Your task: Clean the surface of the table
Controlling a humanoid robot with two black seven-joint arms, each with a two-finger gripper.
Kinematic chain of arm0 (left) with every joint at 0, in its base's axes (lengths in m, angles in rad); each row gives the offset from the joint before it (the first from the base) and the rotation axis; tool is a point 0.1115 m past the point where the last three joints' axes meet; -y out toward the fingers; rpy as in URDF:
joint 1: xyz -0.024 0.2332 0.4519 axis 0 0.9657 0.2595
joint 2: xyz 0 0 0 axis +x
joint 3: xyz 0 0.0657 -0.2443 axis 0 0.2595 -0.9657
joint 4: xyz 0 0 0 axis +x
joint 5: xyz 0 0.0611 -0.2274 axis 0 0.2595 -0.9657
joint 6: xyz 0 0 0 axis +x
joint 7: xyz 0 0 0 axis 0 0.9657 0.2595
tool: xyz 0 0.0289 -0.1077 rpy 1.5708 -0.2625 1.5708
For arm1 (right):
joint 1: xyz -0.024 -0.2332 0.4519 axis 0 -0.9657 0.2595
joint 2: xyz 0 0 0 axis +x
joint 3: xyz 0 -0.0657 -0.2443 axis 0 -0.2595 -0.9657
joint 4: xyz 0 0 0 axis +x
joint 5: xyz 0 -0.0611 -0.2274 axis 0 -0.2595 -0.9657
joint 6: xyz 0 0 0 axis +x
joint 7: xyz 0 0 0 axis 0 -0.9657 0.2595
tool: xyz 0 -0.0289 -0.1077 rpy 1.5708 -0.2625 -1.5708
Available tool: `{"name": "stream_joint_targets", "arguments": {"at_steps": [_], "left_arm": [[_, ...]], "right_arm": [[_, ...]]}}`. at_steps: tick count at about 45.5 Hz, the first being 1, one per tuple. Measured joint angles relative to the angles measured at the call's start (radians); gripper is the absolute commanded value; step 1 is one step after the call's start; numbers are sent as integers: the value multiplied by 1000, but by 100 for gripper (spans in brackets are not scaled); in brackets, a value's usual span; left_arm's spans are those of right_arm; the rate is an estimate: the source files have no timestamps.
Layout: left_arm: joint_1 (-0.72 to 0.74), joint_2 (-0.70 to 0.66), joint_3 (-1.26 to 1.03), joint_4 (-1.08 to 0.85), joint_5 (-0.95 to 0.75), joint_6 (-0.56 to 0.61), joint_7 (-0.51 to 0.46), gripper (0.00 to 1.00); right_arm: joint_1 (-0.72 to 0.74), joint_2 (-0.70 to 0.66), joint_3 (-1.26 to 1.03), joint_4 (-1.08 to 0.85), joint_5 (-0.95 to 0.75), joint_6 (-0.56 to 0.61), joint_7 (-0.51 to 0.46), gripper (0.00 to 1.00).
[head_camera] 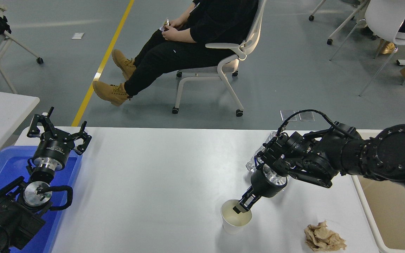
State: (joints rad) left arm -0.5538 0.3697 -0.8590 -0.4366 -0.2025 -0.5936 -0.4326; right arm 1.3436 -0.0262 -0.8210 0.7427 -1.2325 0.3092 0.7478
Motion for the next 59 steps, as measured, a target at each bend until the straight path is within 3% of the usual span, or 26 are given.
{"name": "stream_joint_targets", "arguments": {"at_steps": [33, 59], "left_arm": [[0, 0, 0, 0, 0, 1, 0, 100], [0, 0, 0, 0, 0, 0, 0, 100]], "right_arm": [[24, -12, 21, -48, 12, -76, 102, 0], [41, -97, 371, -101, 87, -91, 123, 0]]}}
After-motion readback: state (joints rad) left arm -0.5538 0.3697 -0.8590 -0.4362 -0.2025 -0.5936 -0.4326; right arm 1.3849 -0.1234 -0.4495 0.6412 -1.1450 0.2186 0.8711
